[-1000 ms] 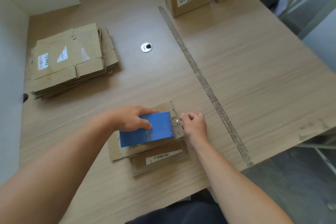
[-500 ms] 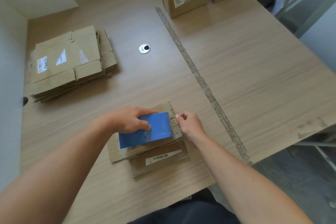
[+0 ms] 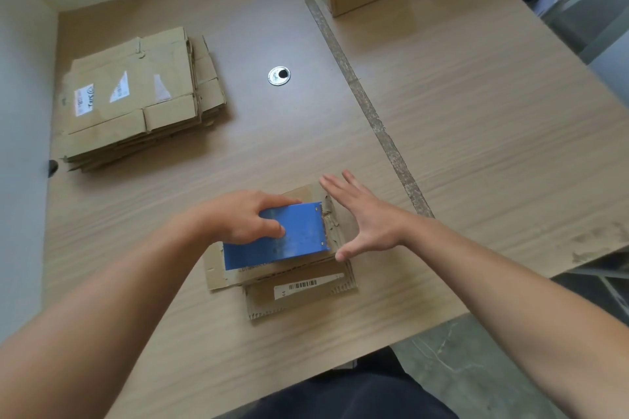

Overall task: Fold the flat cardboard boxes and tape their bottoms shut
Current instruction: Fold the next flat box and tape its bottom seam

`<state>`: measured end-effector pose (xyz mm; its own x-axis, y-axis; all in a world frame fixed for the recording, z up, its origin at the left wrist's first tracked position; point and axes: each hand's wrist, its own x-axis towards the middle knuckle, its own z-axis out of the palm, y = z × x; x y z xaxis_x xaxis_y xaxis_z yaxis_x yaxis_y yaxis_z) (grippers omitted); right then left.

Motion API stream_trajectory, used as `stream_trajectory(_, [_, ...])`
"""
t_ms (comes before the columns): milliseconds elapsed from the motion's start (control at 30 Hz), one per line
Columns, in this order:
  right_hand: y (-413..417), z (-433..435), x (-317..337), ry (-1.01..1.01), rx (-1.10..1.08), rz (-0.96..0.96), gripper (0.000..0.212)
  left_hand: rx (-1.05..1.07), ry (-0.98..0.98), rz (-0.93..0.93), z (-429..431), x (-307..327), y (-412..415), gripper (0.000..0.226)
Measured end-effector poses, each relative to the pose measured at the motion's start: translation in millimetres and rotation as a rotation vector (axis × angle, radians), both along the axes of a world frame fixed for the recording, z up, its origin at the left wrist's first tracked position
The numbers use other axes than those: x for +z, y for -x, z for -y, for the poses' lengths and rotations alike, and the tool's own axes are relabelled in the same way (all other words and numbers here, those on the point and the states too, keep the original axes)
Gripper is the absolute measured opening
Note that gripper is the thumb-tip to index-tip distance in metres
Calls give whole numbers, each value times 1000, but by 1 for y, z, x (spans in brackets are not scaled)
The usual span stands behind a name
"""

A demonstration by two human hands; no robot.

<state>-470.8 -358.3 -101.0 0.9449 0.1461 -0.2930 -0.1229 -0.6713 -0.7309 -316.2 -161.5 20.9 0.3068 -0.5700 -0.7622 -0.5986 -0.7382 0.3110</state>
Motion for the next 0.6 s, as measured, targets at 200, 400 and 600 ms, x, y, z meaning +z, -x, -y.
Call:
stream_trajectory(200, [-13,-1,-12,70,32,88,127,33,1,-30,-3,-1,0,70])
stream_trajectory(400, [-4,0,-20,43,15,78,106,53,2,-49,-5,1,-2,68])
stream_trajectory(600, [-1,-3,-20,13,7,18,103,77,-21,-67,-21,7,-4,61])
